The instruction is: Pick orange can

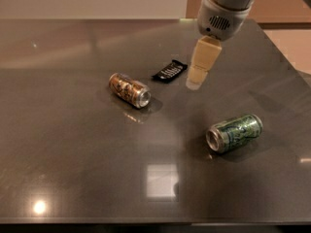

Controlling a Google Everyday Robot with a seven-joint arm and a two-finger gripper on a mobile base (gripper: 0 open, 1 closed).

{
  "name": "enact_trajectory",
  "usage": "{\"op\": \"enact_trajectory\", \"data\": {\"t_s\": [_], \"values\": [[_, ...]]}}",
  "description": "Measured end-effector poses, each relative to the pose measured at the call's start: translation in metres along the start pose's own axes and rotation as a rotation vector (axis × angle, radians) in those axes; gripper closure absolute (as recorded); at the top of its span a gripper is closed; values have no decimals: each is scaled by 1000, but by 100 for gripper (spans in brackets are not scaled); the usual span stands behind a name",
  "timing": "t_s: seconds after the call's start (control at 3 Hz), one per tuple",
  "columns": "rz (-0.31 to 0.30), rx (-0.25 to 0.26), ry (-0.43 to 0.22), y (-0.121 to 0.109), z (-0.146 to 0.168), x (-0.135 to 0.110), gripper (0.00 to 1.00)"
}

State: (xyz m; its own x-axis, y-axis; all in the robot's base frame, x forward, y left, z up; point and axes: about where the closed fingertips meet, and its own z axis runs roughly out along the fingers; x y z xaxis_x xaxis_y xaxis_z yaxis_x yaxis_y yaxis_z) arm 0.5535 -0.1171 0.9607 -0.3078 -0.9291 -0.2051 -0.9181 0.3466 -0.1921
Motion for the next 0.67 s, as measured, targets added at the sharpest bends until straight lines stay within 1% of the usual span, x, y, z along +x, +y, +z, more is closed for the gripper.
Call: {"op": "enact_trajectory", "data": {"t_s": [0.33, 0.67], "values": [[56, 10, 1, 3, 16, -37, 0], [100, 31, 13, 12, 35, -69, 0]]}}
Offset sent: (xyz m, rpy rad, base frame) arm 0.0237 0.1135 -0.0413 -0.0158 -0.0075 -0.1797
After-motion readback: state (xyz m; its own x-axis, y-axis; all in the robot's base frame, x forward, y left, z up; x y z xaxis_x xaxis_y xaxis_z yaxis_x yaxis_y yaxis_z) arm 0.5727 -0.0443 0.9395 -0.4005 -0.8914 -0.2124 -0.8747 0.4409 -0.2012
